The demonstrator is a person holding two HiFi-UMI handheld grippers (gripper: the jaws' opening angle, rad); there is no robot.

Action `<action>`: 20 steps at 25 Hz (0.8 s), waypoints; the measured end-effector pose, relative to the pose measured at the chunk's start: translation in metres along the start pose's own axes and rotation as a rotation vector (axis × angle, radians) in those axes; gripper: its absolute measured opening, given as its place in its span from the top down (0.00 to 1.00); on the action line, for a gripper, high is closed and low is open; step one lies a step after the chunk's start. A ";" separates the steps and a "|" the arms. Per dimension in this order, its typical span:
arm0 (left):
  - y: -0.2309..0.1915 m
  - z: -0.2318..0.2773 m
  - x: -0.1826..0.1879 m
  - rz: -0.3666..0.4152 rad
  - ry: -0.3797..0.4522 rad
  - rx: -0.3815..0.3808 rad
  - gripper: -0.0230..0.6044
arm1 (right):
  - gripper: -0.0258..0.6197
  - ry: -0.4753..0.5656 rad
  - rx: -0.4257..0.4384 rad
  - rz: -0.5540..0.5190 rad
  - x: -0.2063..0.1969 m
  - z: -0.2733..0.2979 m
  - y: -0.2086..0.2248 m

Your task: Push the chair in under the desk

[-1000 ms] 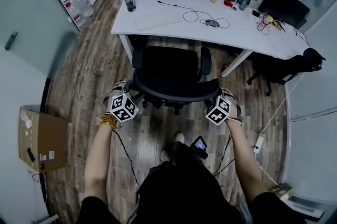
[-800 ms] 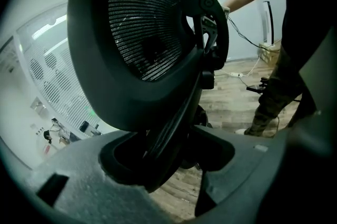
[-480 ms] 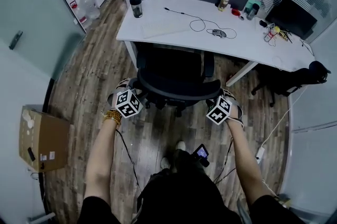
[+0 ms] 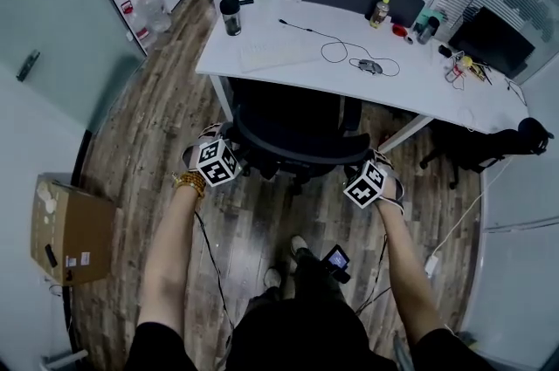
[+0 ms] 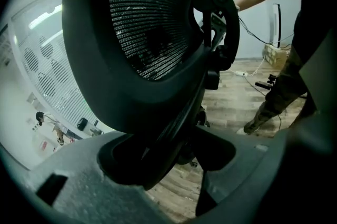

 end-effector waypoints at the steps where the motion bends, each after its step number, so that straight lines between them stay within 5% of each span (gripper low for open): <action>1: -0.003 0.005 0.003 -0.001 0.004 0.002 0.53 | 0.61 0.000 -0.004 -0.001 -0.001 0.002 0.006; 20: -0.065 0.123 0.078 -0.022 -0.017 0.002 0.54 | 0.60 -0.010 -0.034 -0.027 -0.034 0.036 0.154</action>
Point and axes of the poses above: the fingertips, and each gripper's own axes: z forward along the fingers, y to its right, x out of its top, the point moved 6 cm from there along -z, backward along the fingers, and after that the axes turned 10 degrees about x, right-handed, at the moved point
